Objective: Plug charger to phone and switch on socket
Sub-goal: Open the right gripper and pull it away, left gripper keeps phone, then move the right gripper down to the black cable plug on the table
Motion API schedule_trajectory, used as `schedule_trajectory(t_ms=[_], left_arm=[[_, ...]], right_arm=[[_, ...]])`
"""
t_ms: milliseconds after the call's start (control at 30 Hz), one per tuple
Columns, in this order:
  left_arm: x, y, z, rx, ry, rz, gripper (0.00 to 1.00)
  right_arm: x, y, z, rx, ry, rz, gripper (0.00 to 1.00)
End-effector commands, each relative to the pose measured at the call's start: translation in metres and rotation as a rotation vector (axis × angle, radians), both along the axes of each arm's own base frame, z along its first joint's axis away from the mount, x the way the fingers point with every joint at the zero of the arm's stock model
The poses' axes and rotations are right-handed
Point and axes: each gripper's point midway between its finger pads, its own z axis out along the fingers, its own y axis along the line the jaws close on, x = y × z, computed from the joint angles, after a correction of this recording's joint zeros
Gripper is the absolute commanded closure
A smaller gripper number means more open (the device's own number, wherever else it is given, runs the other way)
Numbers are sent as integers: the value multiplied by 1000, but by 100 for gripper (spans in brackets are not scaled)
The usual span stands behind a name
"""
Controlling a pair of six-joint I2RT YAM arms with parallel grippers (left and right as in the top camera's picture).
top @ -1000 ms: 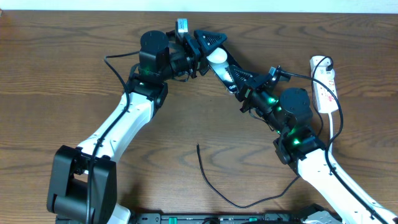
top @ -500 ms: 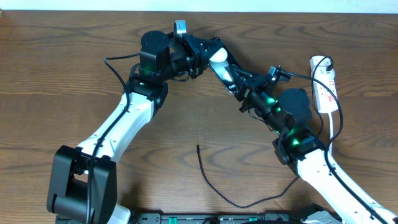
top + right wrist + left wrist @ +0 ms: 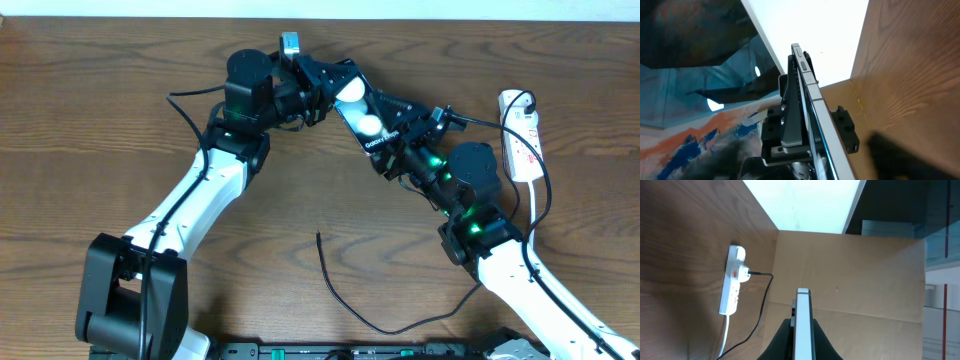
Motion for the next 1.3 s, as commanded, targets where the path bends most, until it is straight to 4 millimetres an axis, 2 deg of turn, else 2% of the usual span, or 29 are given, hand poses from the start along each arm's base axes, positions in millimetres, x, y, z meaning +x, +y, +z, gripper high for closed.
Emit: schedule_trajectory(t_ms=[0,167,333,467,567,733,933,1067,1167,1267], left_arm=[[4,9,11,-6,-37,12,93],[11,26,12,-9,-35,30,93],[22,62,13,-18,-34,53,92],[26,97,14,-30,-32,53,93],[24,125,16,-43,-31,34,92],[16,167,19,-63,-32,4,93],[6,212,28,-54,-108,-12,93],[-2,228,31,-34,-158,-28,93],[-6,231,31,1,-226,-51,92],[-13,227,31,29,-293,-103,93]], right_arm=[[-2,3,17,17,-34,3,1],[-1,2,16,12,-37,-7,1],[-1,1,6,-59,-41,-4,1],[-3,2,-10,-192,-68,17,1],[-6,4,-17,-366,-177,60,1],[-14,11,-26,-546,-310,151,1],[-21,12,-44,-701,-309,238,1],[-29,12,-46,-856,-293,337,1],[-41,16,-50,-976,-301,452,1],[-65,21,-76,-1118,-272,611,1]])
